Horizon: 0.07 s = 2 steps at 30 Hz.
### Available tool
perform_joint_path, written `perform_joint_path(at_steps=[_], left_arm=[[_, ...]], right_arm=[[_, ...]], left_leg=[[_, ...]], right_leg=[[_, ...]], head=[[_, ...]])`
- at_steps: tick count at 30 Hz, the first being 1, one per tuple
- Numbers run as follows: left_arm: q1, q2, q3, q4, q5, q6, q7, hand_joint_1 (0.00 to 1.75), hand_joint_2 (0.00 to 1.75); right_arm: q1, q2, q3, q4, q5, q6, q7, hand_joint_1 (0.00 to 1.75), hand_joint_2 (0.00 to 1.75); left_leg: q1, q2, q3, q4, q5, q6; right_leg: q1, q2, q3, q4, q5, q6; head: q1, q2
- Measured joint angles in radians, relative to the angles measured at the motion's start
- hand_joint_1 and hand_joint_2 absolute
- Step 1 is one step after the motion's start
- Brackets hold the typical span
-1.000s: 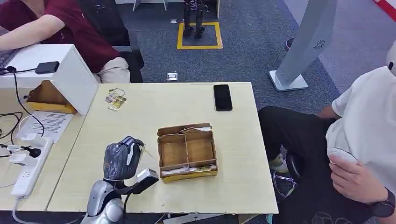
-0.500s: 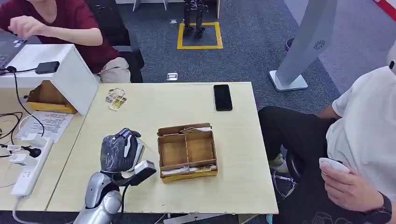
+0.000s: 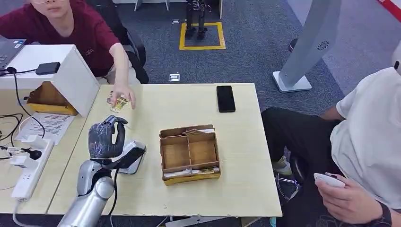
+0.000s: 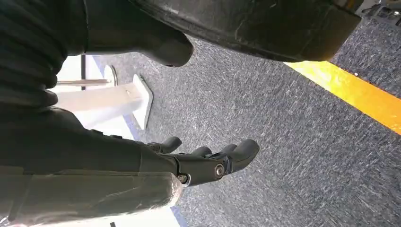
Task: Pass the card to the sensor for recognition and then transmit it.
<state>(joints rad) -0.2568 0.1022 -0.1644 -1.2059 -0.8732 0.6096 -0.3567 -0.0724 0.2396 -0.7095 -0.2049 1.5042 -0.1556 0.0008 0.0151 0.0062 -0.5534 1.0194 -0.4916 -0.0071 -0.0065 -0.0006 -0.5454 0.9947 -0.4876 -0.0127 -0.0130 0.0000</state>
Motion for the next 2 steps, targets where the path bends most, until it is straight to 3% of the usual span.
perform_joint_path(at_steps=[2], left_arm=[[-0.014,0.001,0.014,0.025,0.0,0.0,0.002,1.75,1.75]], right_arm=[[0.0,0.0,0.0,0.0,0.003,0.0,0.0,0.0,1.75]], left_leg=[[0.0,0.0,0.0,0.0,0.0,0.0]], right_leg=[[0.0,0.0,0.0,0.0,0.0,0.0]], head=[[0.0,0.0]])
